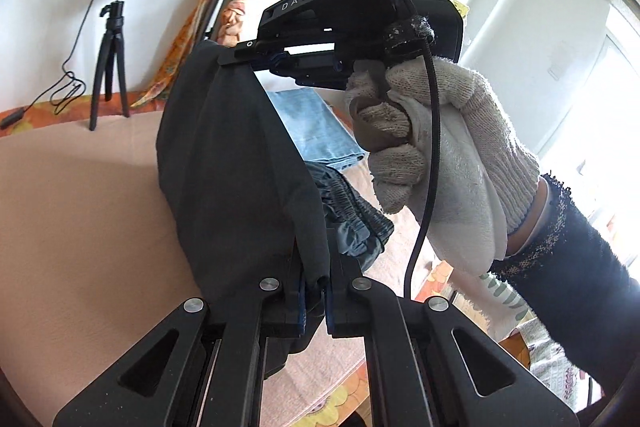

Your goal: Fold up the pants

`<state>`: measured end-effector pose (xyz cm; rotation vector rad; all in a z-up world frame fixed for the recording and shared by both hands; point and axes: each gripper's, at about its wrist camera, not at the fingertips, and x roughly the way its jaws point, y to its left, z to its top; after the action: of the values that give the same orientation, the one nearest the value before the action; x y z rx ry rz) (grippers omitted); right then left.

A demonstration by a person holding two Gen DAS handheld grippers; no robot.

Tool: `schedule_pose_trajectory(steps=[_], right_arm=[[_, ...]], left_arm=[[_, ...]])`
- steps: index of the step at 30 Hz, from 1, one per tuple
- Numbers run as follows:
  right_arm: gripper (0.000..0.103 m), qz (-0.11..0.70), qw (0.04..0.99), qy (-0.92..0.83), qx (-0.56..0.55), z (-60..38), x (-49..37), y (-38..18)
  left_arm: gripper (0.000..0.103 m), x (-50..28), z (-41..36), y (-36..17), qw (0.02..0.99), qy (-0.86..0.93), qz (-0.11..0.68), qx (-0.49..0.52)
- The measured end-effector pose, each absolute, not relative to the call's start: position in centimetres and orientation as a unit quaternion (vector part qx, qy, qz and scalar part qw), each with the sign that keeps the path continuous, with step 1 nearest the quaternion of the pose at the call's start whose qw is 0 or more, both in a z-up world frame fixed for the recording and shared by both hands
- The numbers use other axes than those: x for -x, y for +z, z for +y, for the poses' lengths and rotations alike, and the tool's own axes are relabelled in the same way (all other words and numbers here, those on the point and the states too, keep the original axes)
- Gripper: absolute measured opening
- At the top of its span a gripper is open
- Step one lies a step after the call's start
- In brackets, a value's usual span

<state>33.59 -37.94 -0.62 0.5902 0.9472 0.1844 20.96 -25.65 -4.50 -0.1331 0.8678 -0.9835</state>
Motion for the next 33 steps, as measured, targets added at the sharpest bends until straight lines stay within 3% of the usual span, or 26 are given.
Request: schedule_pose_trajectory(steps=[21,33], right_arm=[[0.004,0.461,0.824,0.011,-0.329,-57.2,-25.8,-8.3],[0.004,0.496,0.817,-0.025,-0.293,-61.6,-25.7,-13.1]], left_arm=[[0.005,-19.2,-43.4,-11.1,0.721,-0.518,0.46,0.0],[0.005,-18.2,-47.4,-13.6,0.711,-0.511,0.483,-0.009]])
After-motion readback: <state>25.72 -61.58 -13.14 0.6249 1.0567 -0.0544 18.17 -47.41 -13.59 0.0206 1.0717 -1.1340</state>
